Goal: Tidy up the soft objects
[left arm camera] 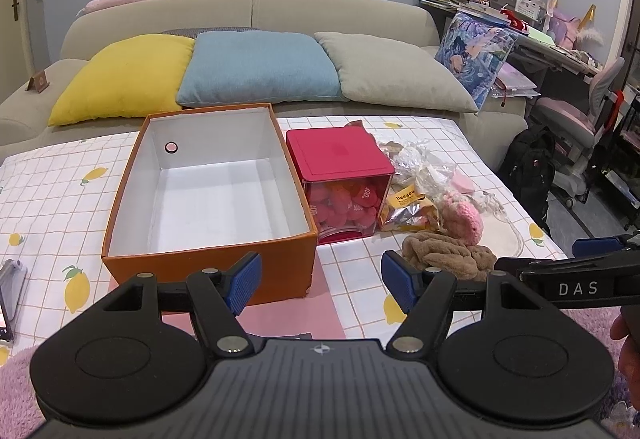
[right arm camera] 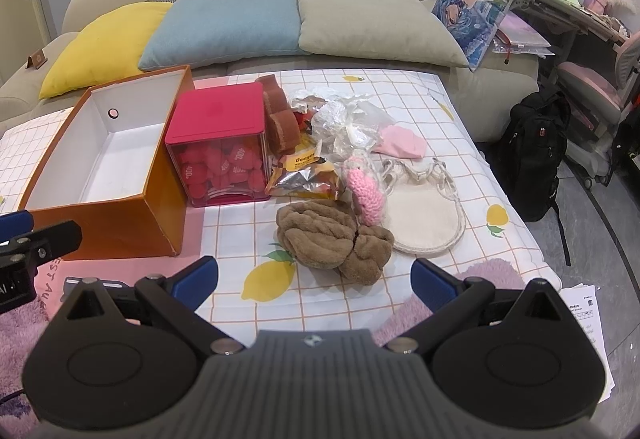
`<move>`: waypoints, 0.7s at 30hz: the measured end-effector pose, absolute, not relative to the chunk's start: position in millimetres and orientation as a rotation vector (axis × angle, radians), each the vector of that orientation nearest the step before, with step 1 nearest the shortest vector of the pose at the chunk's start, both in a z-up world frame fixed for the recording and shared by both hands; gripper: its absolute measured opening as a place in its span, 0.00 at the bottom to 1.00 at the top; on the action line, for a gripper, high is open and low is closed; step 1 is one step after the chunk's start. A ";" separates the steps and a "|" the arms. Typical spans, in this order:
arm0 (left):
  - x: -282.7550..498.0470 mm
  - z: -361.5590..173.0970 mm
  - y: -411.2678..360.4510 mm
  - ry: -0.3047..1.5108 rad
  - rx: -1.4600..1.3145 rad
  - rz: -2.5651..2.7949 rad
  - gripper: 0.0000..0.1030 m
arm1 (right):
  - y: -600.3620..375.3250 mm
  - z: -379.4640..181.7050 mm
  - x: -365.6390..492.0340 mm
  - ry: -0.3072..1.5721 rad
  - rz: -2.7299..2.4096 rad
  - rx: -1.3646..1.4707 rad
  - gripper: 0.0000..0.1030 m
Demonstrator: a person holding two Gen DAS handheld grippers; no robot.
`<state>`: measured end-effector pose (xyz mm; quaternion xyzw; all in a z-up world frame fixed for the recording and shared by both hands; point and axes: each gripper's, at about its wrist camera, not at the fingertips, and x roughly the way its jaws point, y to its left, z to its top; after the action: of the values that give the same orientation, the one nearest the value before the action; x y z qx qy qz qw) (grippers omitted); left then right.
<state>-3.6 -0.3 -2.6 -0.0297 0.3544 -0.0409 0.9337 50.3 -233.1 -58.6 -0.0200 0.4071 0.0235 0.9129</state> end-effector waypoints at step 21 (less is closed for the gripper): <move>76.5 -36.7 -57.9 0.889 -0.236 -0.428 0.86 | -312.9 -94.5 97.0 0.904 -0.017 0.016 0.58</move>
<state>76.5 -57.9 -36.7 -0.1128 0.4255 -0.2050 0.8742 97.0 -312.9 -94.5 0.0075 0.4368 -0.0083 0.8995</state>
